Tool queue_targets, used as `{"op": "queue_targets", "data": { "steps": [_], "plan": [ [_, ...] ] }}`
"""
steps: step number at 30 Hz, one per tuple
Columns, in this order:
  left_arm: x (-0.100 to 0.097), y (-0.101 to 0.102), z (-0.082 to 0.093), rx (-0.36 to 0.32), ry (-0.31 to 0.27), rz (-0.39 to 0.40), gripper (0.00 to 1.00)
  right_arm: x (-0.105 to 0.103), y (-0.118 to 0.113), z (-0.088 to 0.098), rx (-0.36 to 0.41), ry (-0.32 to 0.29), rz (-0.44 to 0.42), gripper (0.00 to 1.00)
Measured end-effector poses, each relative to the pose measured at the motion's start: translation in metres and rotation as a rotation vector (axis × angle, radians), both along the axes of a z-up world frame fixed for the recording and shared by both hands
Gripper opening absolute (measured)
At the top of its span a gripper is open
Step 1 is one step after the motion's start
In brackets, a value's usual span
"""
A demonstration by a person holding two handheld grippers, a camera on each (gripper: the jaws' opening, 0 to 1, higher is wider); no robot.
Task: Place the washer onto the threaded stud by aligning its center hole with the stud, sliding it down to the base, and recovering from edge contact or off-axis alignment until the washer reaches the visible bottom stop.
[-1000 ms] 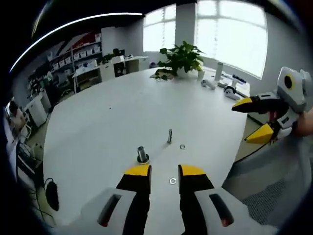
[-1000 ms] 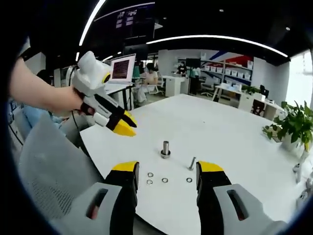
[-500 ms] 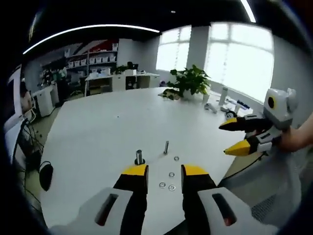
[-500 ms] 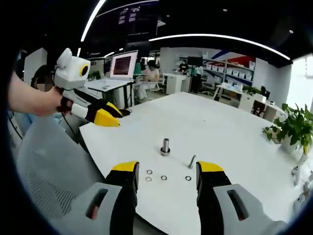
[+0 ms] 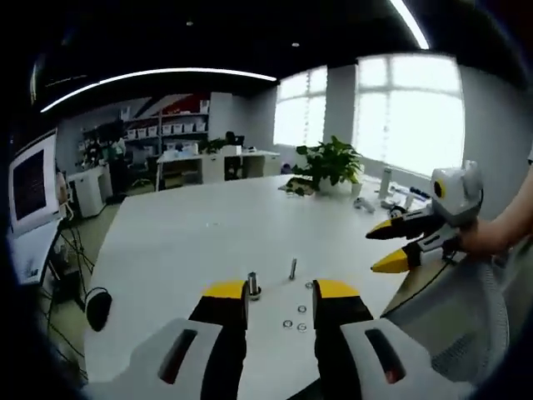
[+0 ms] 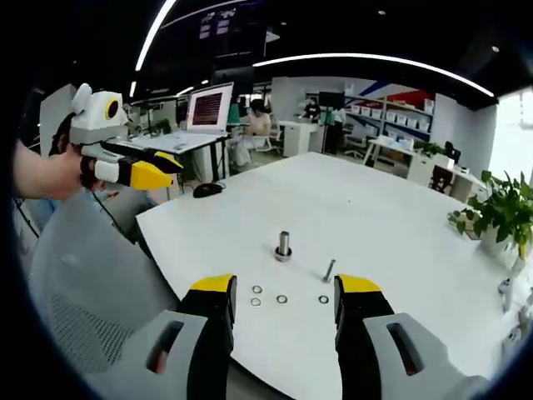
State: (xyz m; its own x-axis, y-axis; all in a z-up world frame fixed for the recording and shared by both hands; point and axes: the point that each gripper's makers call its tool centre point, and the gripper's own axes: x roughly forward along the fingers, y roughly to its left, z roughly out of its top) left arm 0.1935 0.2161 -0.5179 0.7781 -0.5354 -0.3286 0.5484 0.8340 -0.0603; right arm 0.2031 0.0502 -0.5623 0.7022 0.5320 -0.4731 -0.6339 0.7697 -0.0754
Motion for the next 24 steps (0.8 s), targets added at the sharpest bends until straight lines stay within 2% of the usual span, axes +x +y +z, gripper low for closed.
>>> {"op": "queue_targets", "data": {
  "steps": [5, 8, 14, 16, 17, 18, 20, 22, 24],
  "plan": [
    [-0.001, 0.011, 0.003, -0.059, -0.036, 0.06, 0.28, -0.002, 0.003, -0.003, -0.021, 0.005, 0.022, 0.49],
    [0.001, 0.018, 0.001, -0.07, -0.017, 0.084, 0.28, -0.004, 0.004, -0.006, -0.029, 0.018, 0.026, 0.49],
    [0.002, 0.029, 0.004, -0.111, -0.041, 0.12, 0.26, -0.006, 0.006, -0.01, -0.037, 0.035, 0.039, 0.5],
    [0.004, 0.028, 0.004, -0.137, -0.017, 0.123, 0.26, -0.008, 0.007, -0.012, -0.03, 0.049, 0.043, 0.5],
    [0.005, 0.029, 0.005, -0.148, -0.024, 0.123, 0.25, -0.007, 0.007, -0.009, -0.021, 0.043, 0.042, 0.5],
    [0.005, 0.029, 0.007, -0.156, -0.028, 0.13, 0.25, -0.003, 0.009, 0.002, 0.031, 0.01, 0.027, 0.5],
    [0.005, 0.032, 0.005, -0.157, -0.026, 0.135, 0.26, -0.001, 0.009, 0.01, 0.083, -0.002, 0.008, 0.5],
    [0.006, 0.037, 0.0, -0.166, -0.006, 0.148, 0.26, -0.001, 0.004, -0.001, 0.069, 0.045, -0.005, 0.5],
    [0.006, 0.038, 0.002, -0.185, -0.001, 0.155, 0.26, -0.001, 0.002, -0.006, 0.054, 0.063, -0.008, 0.5]
  ]
}}
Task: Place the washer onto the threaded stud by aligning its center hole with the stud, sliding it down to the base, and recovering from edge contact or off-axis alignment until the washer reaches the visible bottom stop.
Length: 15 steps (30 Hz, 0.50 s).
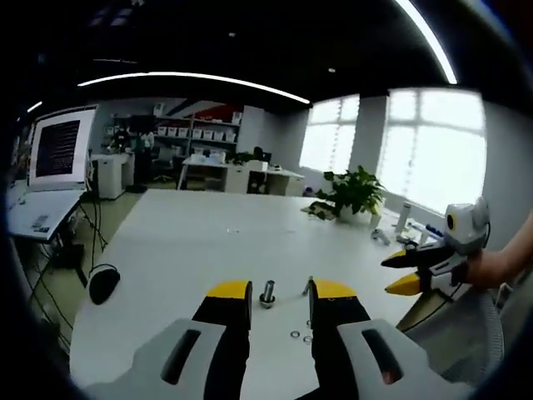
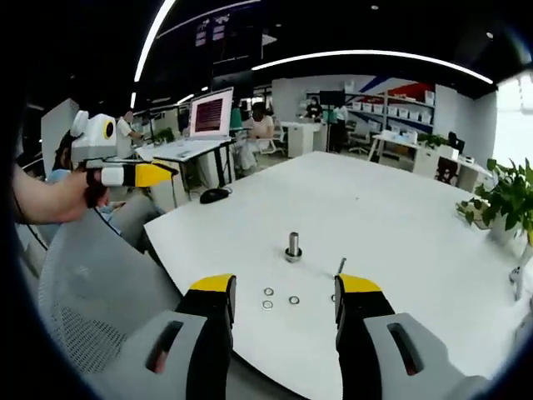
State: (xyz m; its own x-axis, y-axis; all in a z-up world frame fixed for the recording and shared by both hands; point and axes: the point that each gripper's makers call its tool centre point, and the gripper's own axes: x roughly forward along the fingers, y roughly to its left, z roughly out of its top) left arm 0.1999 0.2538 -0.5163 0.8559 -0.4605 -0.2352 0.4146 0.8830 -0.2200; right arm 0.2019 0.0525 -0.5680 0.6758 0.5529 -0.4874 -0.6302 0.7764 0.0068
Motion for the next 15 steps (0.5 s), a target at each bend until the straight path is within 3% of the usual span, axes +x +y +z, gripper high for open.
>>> {"op": "queue_targets", "data": {
  "steps": [5, 9, 10, 13, 15],
  "plan": [
    [-0.001, -0.004, 0.015, 0.026, -0.061, 0.006, 0.29, 0.006, 0.002, 0.007, 0.073, 0.028, -0.005, 0.5],
    [-0.003, -0.009, 0.011, 0.045, -0.053, -0.023, 0.28, 0.007, -0.003, 0.002, 0.1, 0.088, -0.025, 0.5],
    [-0.004, -0.01, 0.011, 0.044, -0.051, -0.029, 0.28, 0.008, -0.003, 0.001, 0.099, 0.093, -0.025, 0.49],
    [-0.004, -0.009, 0.013, 0.043, -0.06, -0.029, 0.28, 0.014, -0.016, -0.01, -0.016, 0.082, 0.02, 0.44],
    [-0.004, -0.008, 0.013, 0.042, -0.063, -0.026, 0.28, 0.018, -0.018, -0.013, -0.003, 0.096, 0.015, 0.44]
  ]
}}
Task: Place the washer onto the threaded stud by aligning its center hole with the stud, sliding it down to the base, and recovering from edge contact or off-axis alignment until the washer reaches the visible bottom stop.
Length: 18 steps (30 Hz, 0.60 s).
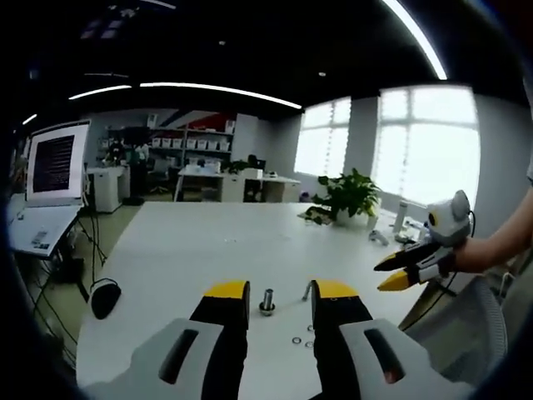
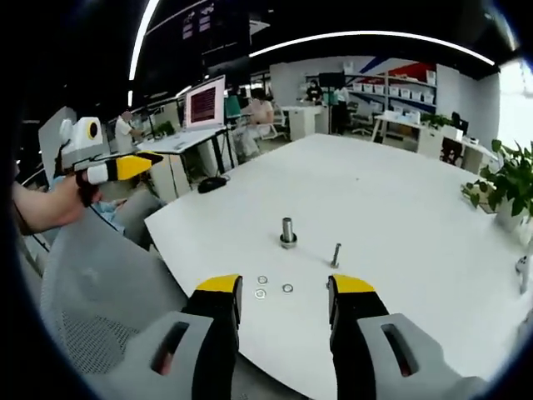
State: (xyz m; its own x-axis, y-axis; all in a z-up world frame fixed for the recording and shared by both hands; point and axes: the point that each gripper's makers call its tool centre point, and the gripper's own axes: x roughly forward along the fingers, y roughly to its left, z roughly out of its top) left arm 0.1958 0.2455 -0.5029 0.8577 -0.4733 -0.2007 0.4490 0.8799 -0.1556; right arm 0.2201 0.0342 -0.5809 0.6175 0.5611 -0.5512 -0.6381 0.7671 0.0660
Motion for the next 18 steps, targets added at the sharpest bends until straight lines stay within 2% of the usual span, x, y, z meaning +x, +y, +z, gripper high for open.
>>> {"op": "queue_targets", "data": {
  "steps": [4, 7, 11, 18],
  "plan": [
    [0.001, 0.007, 0.003, -0.021, -0.008, 0.028, 0.28, 0.008, -0.008, -0.015, -0.058, 0.031, 0.018, 0.44],
    [0.003, 0.007, 0.001, -0.038, 0.006, 0.025, 0.27, 0.013, -0.008, -0.021, -0.074, 0.039, 0.025, 0.44],
    [0.001, 0.005, 0.0, -0.023, 0.005, 0.021, 0.27, 0.017, -0.002, -0.031, -0.082, 0.063, 0.042, 0.43],
    [0.001, 0.011, -0.001, -0.007, 0.004, 0.042, 0.26, 0.018, 0.01, -0.059, -0.155, 0.11, 0.133, 0.37]
  ]
}}
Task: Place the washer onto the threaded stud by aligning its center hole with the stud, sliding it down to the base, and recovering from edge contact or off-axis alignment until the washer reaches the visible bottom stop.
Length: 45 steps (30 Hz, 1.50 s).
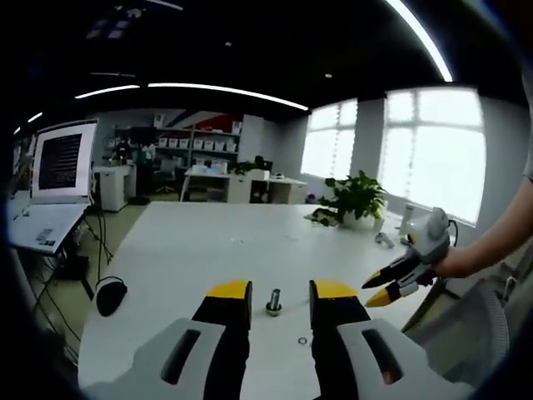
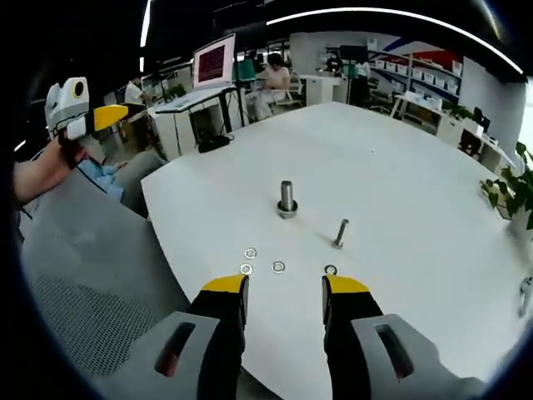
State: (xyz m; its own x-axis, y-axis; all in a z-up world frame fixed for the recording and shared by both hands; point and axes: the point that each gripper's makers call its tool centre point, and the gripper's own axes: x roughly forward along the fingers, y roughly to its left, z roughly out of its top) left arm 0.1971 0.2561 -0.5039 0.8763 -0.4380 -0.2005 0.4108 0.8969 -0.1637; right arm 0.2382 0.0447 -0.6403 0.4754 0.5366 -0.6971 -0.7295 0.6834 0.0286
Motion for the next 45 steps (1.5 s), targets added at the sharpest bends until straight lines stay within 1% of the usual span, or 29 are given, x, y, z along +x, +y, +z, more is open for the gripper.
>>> {"op": "queue_targets", "data": {
  "steps": [2, 4, 6, 8, 12, 16, 21, 23, 24, 25, 28, 31, 34, 36, 39, 43, 45],
  "plan": [
    [0.0, 0.002, -0.001, -0.001, 0.005, 0.005, 0.25, 0.002, -0.002, -0.008, -0.041, 0.004, 0.027, 0.36],
    [0.001, 0.002, -0.002, 0.002, 0.01, 0.006, 0.25, 0.004, -0.006, -0.018, -0.088, 0.026, 0.058, 0.35],
    [0.001, 0.001, -0.004, 0.006, 0.014, 0.001, 0.25, 0.011, -0.01, -0.026, -0.096, 0.043, 0.057, 0.35],
    [0.0, -0.001, -0.007, 0.019, 0.026, -0.008, 0.24, 0.018, -0.015, -0.033, -0.088, 0.076, 0.038, 0.35],
    [0.0, -0.003, -0.008, 0.028, 0.03, -0.017, 0.23, 0.031, -0.025, -0.044, -0.12, 0.108, 0.018, 0.35],
    [0.0, -0.004, -0.013, 0.04, 0.048, -0.024, 0.22, 0.04, -0.029, -0.055, -0.169, 0.124, 0.039, 0.33],
    [-0.001, -0.006, -0.015, 0.043, 0.055, -0.034, 0.22, 0.05, -0.026, -0.063, -0.207, 0.13, 0.067, 0.33],
    [-0.001, -0.006, -0.015, 0.045, 0.054, -0.035, 0.22, 0.053, -0.024, -0.065, -0.199, 0.142, 0.062, 0.33],
    [-0.001, -0.007, -0.015, 0.044, 0.055, -0.036, 0.22, 0.055, -0.022, -0.067, -0.189, 0.161, 0.052, 0.33],
    [-0.001, -0.007, -0.015, 0.043, 0.055, -0.036, 0.22, 0.059, -0.021, -0.071, -0.195, 0.166, 0.05, 0.33],
    [-0.002, -0.006, -0.015, 0.042, 0.057, -0.034, 0.22, 0.063, -0.02, -0.081, -0.226, 0.184, 0.061, 0.32],
    [-0.002, -0.006, -0.015, 0.041, 0.056, -0.034, 0.22, 0.065, -0.021, -0.089, -0.274, 0.193, 0.093, 0.31],
    [-0.002, -0.005, -0.015, 0.041, 0.055, -0.033, 0.22, 0.067, -0.023, -0.096, -0.295, 0.211, 0.103, 0.3],
    [-0.002, -0.005, -0.015, 0.04, 0.054, -0.032, 0.22, 0.069, -0.023, -0.099, -0.308, 0.222, 0.113, 0.3],
    [-0.002, -0.005, -0.015, 0.037, 0.054, -0.033, 0.22, 0.071, -0.025, -0.1, -0.336, 0.217, 0.136, 0.3],
    [-0.002, -0.005, -0.016, 0.038, 0.059, -0.037, 0.21, 0.075, -0.026, -0.105, -0.336, 0.239, 0.134, 0.3],
    [-0.002, -0.005, -0.016, 0.036, 0.058, -0.036, 0.21, 0.075, -0.023, -0.104, -0.337, 0.231, 0.142, 0.29]
  ]
}}
